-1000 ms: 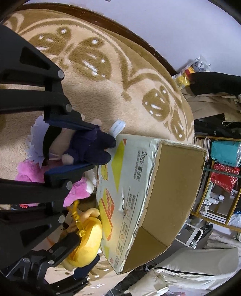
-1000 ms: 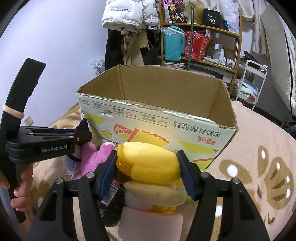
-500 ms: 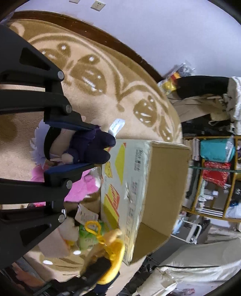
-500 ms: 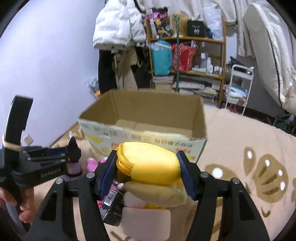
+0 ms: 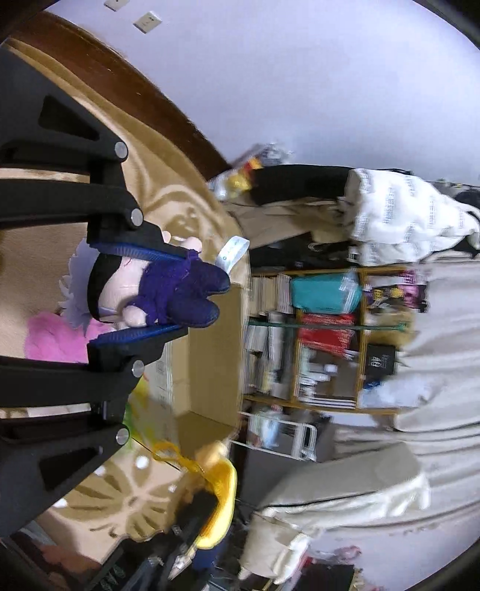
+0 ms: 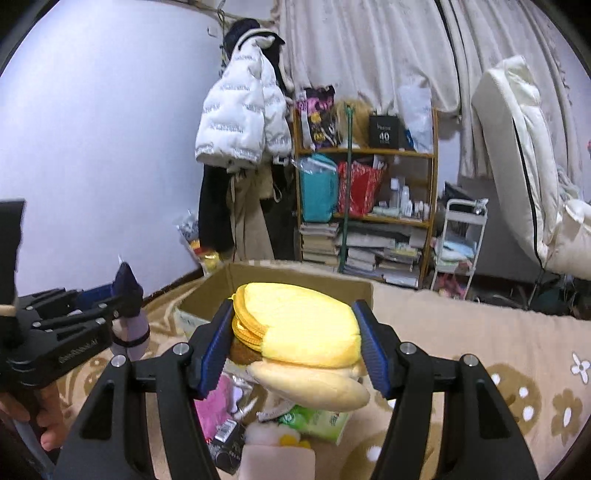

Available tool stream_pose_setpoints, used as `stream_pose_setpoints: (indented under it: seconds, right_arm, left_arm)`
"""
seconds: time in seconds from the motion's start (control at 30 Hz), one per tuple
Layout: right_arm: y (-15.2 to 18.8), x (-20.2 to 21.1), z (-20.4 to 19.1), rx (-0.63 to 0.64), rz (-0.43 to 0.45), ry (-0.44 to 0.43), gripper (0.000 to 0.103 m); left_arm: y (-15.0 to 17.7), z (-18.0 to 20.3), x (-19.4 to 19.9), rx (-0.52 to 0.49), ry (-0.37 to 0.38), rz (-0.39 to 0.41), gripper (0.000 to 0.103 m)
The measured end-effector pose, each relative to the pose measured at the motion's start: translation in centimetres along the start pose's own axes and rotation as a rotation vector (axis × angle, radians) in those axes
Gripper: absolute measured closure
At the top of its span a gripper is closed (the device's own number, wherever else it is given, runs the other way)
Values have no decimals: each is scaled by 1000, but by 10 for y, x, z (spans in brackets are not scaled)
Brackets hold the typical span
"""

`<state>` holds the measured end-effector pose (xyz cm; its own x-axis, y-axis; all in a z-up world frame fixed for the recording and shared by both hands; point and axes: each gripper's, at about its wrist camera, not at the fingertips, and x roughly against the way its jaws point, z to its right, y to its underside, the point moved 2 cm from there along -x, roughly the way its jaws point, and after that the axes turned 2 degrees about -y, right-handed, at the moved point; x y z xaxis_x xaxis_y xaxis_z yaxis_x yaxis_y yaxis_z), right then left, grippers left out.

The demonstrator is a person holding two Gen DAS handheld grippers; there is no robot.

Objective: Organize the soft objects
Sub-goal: 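Lift the doll with the left gripper while the right gripper carries the yellow plush over the box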

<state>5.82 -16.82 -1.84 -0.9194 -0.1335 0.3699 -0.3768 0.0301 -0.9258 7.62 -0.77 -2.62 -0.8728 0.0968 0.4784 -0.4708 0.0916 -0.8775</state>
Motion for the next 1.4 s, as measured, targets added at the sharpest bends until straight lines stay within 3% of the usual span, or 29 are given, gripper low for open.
stream_pose_setpoints:
  seconds: [0.33,0.73,1.0,1.4]
  right_arm:
    - [-21,-11,-12,104,50,45,36]
    - [-24,-44,0,112,26,49,36]
    - [-23,-70,14,95,-3,59,36]
    - [-8,-110,28,39,-65,9,36]
  left_arm:
    - [-25,13,-9,-49,-2,71,72]
    - [-55,22,-41,-87,8,111,72]
    - [-53,35,-68,-102,31,84,71]
    - [-35,46,-102,-116,85,39,71]
